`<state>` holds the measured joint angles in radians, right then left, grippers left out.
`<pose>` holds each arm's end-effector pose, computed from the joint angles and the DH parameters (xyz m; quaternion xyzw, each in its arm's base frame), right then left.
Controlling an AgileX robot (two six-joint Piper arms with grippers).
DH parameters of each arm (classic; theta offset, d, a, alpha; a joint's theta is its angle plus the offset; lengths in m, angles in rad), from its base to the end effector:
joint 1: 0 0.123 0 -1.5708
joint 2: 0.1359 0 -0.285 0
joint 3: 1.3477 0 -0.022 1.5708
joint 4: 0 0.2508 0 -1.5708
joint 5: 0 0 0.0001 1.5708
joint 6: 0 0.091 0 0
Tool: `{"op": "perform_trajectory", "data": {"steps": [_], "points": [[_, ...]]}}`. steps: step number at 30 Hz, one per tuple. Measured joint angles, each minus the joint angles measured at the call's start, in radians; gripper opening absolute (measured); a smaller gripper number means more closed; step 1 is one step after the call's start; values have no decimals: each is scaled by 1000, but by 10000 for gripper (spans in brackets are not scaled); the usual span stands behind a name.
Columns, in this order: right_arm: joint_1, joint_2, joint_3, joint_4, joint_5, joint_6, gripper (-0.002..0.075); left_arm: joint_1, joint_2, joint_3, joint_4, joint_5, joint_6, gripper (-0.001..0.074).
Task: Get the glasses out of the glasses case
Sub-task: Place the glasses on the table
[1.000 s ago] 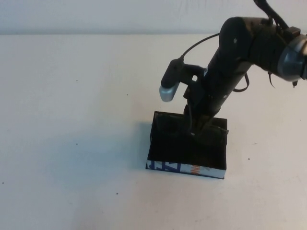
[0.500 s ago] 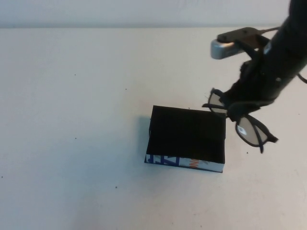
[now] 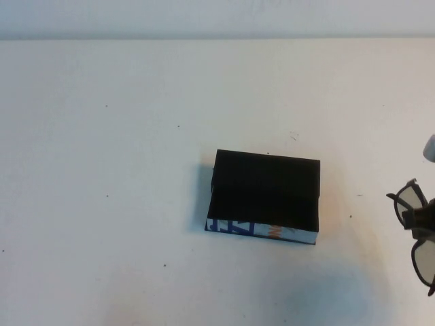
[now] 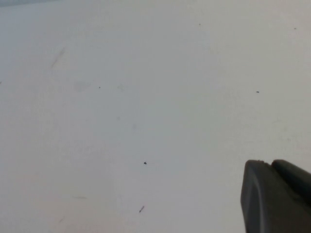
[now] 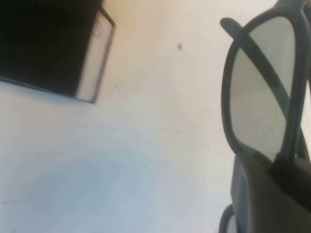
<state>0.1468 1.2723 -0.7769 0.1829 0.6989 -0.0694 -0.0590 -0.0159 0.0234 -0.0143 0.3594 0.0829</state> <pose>0.2297 0.0447 0.2443 -0.0503 0.9694 0.0820 0.2258 0.0526 -0.0036 0.1738 0.0528 0.7970 0.0012 0.6016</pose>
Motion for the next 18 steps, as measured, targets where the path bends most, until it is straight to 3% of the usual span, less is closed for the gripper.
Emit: {"op": "perform_trajectory", "data": {"steps": [18], "points": [[0, 242, 62, 13, -274, 2, 38, 0, 0, 0, 0, 0, 0, -4]]}}
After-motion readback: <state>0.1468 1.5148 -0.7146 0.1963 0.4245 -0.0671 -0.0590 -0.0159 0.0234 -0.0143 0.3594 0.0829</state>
